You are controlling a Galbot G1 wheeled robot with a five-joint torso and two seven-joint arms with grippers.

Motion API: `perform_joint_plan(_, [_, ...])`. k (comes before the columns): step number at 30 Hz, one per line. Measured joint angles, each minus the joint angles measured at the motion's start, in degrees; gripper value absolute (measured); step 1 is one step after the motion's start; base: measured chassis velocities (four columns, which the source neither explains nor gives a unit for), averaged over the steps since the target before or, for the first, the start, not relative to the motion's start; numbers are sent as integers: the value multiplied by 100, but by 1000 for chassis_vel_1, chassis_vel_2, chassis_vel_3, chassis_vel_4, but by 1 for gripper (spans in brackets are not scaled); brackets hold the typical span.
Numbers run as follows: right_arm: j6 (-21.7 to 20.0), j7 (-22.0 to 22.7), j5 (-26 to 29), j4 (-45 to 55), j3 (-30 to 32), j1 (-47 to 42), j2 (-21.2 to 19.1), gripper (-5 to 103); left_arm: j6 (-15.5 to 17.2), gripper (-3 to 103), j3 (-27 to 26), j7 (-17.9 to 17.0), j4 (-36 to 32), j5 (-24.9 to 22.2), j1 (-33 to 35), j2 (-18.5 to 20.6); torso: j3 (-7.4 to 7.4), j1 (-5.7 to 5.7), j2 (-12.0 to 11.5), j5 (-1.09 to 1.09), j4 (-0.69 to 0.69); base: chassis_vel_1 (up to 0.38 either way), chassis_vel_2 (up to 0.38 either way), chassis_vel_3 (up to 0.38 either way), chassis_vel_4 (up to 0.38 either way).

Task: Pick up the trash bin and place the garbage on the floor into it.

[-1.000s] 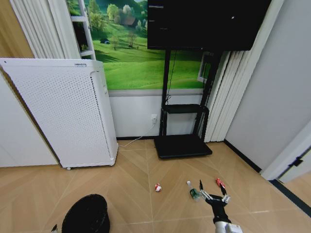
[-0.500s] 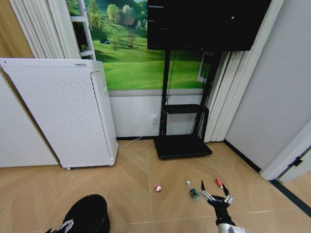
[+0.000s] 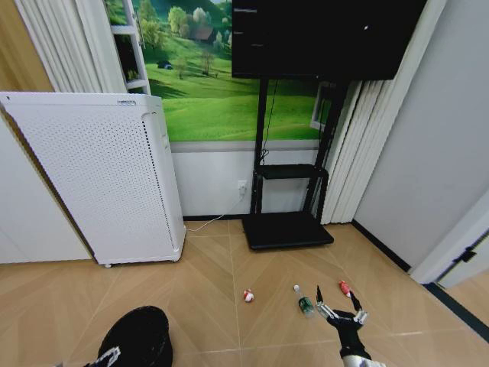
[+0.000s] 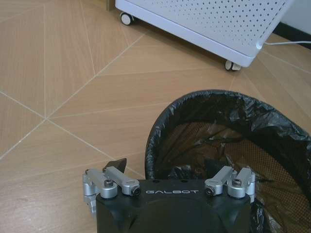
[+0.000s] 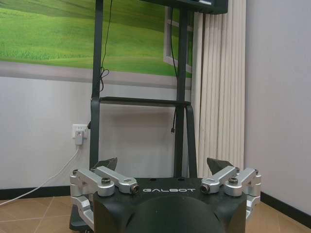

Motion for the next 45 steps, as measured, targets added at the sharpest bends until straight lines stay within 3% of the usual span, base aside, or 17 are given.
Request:
perform_joint_plan(3, [-3, 0, 0, 25, -1, 0, -22, 100, 52, 89, 68, 0, 66, -3, -69, 5, 1, 0, 1, -1, 0, 0, 0, 0, 0])
perform_joint_plan(4, [-3, 0, -17, 61, -9, -28, -34, 100, 68, 78, 115, 16, 94, -2, -94, 5, 1, 0, 1, 0, 0, 0, 0, 0, 0])
perform_joint_plan(6, [2, -10, -35, 82, -19, -66, -38, 100, 74, 78, 129, 30, 107, 2, -94, 5, 1, 0, 2, 0, 0, 0, 0, 0, 0])
perform_joint_plan(7, [36, -49, -92, 117, -41, -141, -19, 100, 81, 67, 154, 53, 154, 14, -104, -7, 2, 0, 2, 0, -1, 0, 0, 0, 0])
perform_joint_plan(9, [46, -56, -109, 122, -46, -153, 3, 100, 83, 67, 159, 55, 181, 15, -111, -14, 1, 0, 2, 0, 0, 0, 0, 0, 0])
perform_joint_plan(11, [60, -61, -127, 126, -55, -164, 74, 100, 172, 51, 168, 60, 263, 9, -119, -27, 2, 0, 2, 0, -1, 0, 0, 0, 0])
perform_joint_plan(15, [60, -61, -130, 131, -53, -165, 75, 100, 217, 45, 165, 126, 305, 21, -90, -18, 2, 0, 3, 3, 0, 0, 0, 0, 0])
perform_joint_plan(21, [47, -36, -128, 116, -24, -161, 74, 100, 231, 19, 120, 369, 306, 7, -36, -27, 3, 1, 3, -2, 0, 0, 0, 0, 0])
perform_joint_plan(29, [48, -28, -113, 102, -29, -155, 101, 100, 120, 3, 62, 565, 281, 115, -16, -17, 3, 1, 3, -2, 0, 0, 0, 0, 0])
perform_joint_plan(30, [47, 86, -122, 73, -23, -137, 123, 100, -205, 3, -25, 854, 266, 504, 17, 16, 3, 1, 4, 0, -1, 0, 0, 0, 0])
perform_joint_plan(32, [49, 146, -125, 54, -11, -134, 123, 100, -458, 3, -71, 996, 266, 771, 28, 31, 4, 1, 4, 0, 0, 0, 0, 0, 0])
perform_joint_plan(33, [62, 209, -138, 8, 11, -123, 118, 100, -1095, 3, -155, 1338, 291, 1385, 27, 40, 4, 1, 4, -1, 0, 0, 0, 0, 0])
perform_joint_plan(34, [62, 209, -138, 8, 11, -123, 118, 100, -1095, 3, -155, 1338, 291, 1385, 27, 40, 4, 1, 4, -1, 0, 0, 0, 0, 0])
perform_joint_plan(36, [66, 260, -144, -26, 14, -106, 126, 100, -1526, 3, -221, 1552, 249, 1744, 73, 49, 4, 1, 4, 0, 0, 0, 0, 0, 0])
perform_joint_plan(38, [66, 265, -144, -32, 14, -100, 131, 100, -1601, 3, -227, 1572, 231, 1777, 88, 49, 4, 1, 4, -1, 0, 0, 0, 0, 0])
perform_joint_plan(41, [30, 342, -164, -103, -5, -67, 173, 100, -2034, 3, -308, 1558, 28, 1870, 165, -67, 3, 1, 5, 0, -1, 0, 0, 0, 0])
perform_joint_plan(45, [66, 378, -292, -236, -17, -28, 167, 100, -2197, 3, -398, 1405, -188, 1691, 261, -248, 4, 1, 5, 0, 0, 0, 0, 0, 0])
